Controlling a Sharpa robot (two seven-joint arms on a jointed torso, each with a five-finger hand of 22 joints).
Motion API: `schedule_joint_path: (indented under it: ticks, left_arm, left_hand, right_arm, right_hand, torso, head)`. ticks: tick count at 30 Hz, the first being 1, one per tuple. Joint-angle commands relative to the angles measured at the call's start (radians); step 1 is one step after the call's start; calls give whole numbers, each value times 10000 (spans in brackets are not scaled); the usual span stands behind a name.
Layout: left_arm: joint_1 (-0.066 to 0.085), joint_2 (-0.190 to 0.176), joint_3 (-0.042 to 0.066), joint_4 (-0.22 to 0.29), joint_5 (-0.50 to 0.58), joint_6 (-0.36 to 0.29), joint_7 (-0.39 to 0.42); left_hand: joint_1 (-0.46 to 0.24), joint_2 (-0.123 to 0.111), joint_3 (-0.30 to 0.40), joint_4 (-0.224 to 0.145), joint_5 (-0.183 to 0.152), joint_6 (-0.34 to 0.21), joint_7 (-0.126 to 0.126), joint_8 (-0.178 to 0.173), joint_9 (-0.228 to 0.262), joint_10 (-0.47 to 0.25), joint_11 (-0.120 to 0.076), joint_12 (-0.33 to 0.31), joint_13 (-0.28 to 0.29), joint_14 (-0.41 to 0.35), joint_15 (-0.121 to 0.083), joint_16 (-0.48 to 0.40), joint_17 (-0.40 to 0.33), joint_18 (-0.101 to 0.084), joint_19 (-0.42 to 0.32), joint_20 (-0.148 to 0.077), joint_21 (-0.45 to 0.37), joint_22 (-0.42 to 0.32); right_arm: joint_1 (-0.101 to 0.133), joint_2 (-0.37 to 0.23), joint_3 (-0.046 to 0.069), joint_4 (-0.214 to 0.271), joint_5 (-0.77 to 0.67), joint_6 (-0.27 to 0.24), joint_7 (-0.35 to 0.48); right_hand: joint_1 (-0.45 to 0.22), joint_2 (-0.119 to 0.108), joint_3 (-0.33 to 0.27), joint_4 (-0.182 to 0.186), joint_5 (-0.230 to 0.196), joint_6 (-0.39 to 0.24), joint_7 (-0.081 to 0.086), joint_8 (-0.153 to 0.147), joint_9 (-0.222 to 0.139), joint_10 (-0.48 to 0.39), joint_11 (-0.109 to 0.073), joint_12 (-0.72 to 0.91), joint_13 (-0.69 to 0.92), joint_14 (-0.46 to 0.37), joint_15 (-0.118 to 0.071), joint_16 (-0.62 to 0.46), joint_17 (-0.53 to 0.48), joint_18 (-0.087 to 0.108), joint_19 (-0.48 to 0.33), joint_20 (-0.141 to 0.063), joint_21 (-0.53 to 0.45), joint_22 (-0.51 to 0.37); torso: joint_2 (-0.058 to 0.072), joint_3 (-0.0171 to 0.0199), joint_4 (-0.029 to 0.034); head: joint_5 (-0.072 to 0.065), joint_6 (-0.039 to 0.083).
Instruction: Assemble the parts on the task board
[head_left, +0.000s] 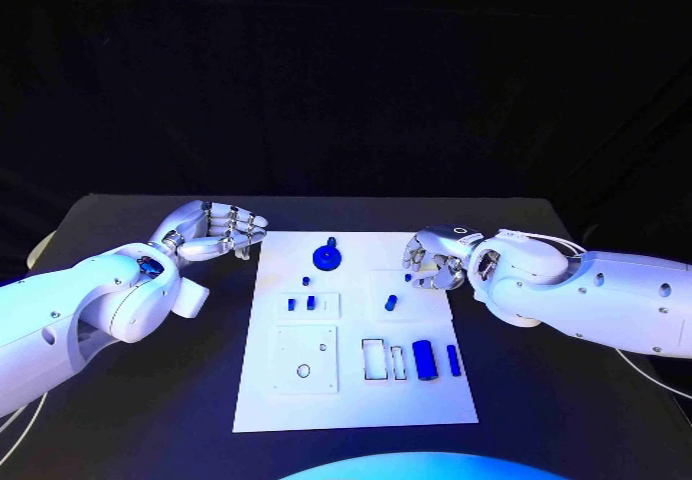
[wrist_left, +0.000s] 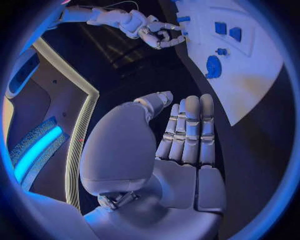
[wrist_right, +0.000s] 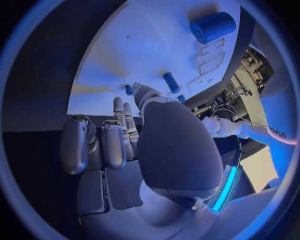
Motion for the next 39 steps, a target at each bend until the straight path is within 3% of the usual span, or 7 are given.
schedule_joint_path:
  ticks: [1, 15, 16, 17, 26, 34, 39]
  left_arm:
    - [-7, -47, 7, 125, 1271, -90, 781]
    - [-13, -164, 6, 218, 1560, -72, 886]
    - [-14, -166, 6, 217, 1562, -69, 880]
    - [-14, -167, 6, 216, 1563, -67, 874]
    - [-14, -181, 6, 210, 1569, -42, 794]
    - [-14, -181, 6, 207, 1570, 5, 729]
    - [-14, -176, 6, 203, 1570, 16, 712]
  left_hand:
    - [-57, 67, -40, -34, 52, 50, 5, 58, -16, -53, 7, 69, 18, -84, 0, -45, -22, 151, -72, -20, -58, -16]
    - [-30, 106, -39, -47, 56, 64, 13, 68, -21, -53, 10, 84, 22, -85, 0, -66, -36, 151, -62, -21, -75, -30]
    - [-30, 106, -39, -47, 56, 64, 13, 68, -21, -53, 10, 84, 22, -85, 0, -66, -36, 151, -62, -21, -75, -30]
    - [-30, 106, -39, -47, 56, 64, 13, 68, -21, -53, 10, 84, 22, -85, 0, -66, -36, 151, -62, -21, -75, -30]
    - [-28, 122, -42, -47, 56, 65, 19, 69, -24, -48, 11, 93, 25, -81, 1, -70, -40, 151, -58, -22, -80, -35]
    - [-21, 130, -43, -51, 56, 64, 23, 69, -28, -53, 13, 96, 25, -77, 1, -74, -43, 151, -53, -22, -84, -39]
    - [-16, 132, -44, -56, 57, 62, 25, 69, -29, -58, 15, 96, 25, -76, 1, -75, -44, 151, -51, -23, -85, -41]
  right_arm:
    - [-69, 56, -1, 2, -859, 269, -439]
    - [-285, 409, -2, -170, -962, 174, -516]
    - [-296, 421, -2, -172, -948, 177, -511]
    - [-308, 435, -2, -176, -924, 182, -505]
    - [-356, 494, -3, -193, -773, 254, -480]
    - [-387, 576, -2, -227, -836, 291, -599]
    - [-398, 629, -2, -229, -928, 163, -728]
  right_hand:
    - [33, 55, -58, 14, -29, 17, -50, -23, -7, -8, -5, -39, -17, 556, 44, 49, 251, -70, 250, -38, 48, 1433]
    - [240, 260, 359, 124, 227, 276, -38, -19, -2, 354, -91, -14, -266, 594, -10, 163, 313, -150, 410, -87, 512, 1655]
    - [291, 319, 506, 125, 168, 357, -76, 1, 11, 445, -122, -22, -314, 598, -41, 181, 325, -161, 431, -106, 579, 1688]
    - [321, 315, 805, 145, -184, 436, -100, -9, 18, 563, -142, -86, -432, 599, -68, 188, 317, -171, 447, -136, 629, 1721]
    - [318, 412, 1452, -5, -67, 800, -160, 123, 151, 1007, -218, -187, -647, 607, -117, 174, 240, -217, 518, -189, 882, 1851]
    - [404, 840, 2295, -674, -21, 1008, -130, 314, 436, 1504, -277, -372, -827, 613, -182, 216, 221, -258, 574, -248, 1103, 1972]
    - [232, 846, 2552, -912, -84, 1017, -134, 371, 559, 1654, -292, -460, -887, 612, -195, 236, 217, -274, 595, -250, 1191, 2019]
  torso:
    - [5, -9, -4]
    - [5, 7, -6]
    - [5, 5, -10]
    - [6, 4, -9]
    - [7, 7, -10]
    - [3, 11, -11]
    - [1, 7, -11]
  head:
    - [-9, -12]
    - [10, -46]
    - [11, -54]
    - [11, -58]
    - [18, -83]
    - [9, -97]
    - [13, -108]
